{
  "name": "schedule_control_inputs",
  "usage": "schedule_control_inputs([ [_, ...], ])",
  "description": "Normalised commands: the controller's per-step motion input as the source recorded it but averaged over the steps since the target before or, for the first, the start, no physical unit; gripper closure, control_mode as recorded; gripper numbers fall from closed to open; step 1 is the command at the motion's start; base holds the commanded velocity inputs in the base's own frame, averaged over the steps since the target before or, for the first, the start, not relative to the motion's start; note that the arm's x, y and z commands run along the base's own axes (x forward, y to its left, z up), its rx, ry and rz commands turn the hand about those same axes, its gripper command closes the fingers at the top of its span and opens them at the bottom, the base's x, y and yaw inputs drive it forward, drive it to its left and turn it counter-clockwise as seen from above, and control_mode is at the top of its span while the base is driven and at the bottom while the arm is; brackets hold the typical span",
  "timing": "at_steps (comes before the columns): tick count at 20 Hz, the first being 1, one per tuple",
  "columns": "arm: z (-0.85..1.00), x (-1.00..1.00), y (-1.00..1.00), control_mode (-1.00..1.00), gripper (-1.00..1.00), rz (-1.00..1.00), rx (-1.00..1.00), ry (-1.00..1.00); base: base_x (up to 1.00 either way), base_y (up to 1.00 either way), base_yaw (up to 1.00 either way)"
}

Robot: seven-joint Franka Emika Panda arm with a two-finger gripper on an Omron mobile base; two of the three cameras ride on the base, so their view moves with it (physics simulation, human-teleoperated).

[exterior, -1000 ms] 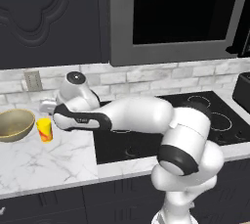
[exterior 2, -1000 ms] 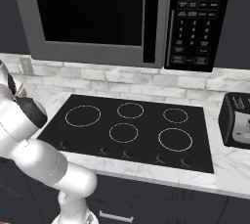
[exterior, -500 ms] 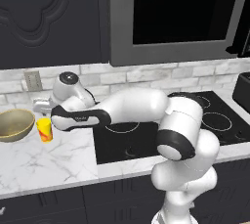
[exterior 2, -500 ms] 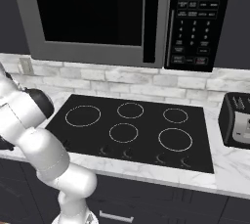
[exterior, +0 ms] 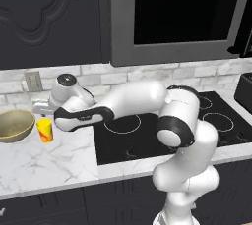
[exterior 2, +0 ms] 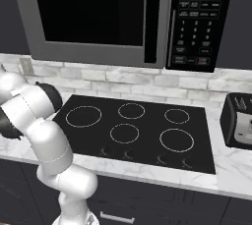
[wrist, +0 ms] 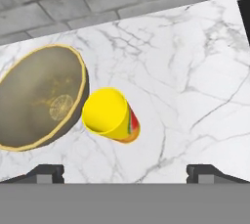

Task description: Pick the cup and bowl from the counter and place them on the counter next to the sink.

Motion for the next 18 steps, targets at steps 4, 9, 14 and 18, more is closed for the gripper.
schedule_control_inputs([
  [4,-0.11,0.26,0.0,-1.0,-1.0,0.0,0.0,0.0,0.0,0.0,0.0],
  [9,-0.2,0.19,0.0,-1.0,-1.0,0.0,0.0,0.0,0.0,0.0,0.0],
  [14,-0.23,0.08,0.04,-1.0,-1.0,0.0,0.0,0.0,0.0,0.0,0.0],
  [18,-0.26,0.08,0.04,-1.0,-1.0,0.0,0.0,0.0,0.0,0.0,0.0],
])
